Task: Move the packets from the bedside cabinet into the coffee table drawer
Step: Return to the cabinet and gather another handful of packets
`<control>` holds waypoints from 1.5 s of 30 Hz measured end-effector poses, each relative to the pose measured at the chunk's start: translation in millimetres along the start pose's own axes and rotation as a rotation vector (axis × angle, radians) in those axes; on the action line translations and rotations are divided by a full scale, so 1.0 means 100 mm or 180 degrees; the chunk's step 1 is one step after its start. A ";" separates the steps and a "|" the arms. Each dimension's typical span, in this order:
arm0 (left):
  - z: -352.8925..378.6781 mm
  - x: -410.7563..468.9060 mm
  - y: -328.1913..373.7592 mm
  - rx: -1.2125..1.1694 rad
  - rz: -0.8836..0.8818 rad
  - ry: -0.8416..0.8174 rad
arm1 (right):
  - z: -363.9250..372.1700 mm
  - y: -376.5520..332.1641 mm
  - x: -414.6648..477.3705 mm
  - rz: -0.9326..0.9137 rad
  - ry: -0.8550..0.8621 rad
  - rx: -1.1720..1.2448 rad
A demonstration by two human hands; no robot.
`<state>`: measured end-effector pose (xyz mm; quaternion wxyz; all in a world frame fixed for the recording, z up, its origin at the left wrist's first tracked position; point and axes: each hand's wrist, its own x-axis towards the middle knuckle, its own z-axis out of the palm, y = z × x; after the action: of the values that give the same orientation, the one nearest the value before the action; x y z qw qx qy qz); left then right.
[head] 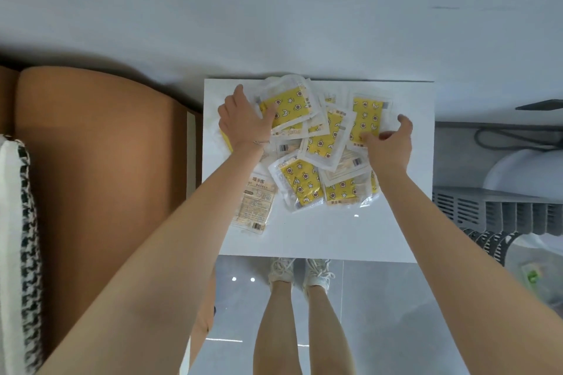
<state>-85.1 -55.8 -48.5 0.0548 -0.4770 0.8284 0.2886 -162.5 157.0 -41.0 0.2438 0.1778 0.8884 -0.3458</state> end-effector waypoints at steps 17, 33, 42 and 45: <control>-0.13 -0.21 -0.19 -0.1275 0.0193 -0.0069 | -0.23 0.01 0.07 -0.0124 -0.0440 -0.0080; -0.40 -0.55 -0.54 -0.1899 -0.0737 -0.0148 | -0.13 0.02 -0.46 0.0257 -0.0727 0.1357; -0.40 -0.59 -0.60 -0.1648 -0.0383 -0.0202 | 0.12 -0.22 -0.52 -0.0086 -0.0505 0.0790; -0.40 -0.59 -0.66 -0.1609 -0.0320 -0.0158 | 0.13 -0.22 -0.52 -0.0150 -0.0371 0.0744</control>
<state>7.9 -57.6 -21.7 -0.0315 -0.5088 0.7036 0.4951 -126.6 124.2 -8.8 0.2645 0.1638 0.8303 -0.4624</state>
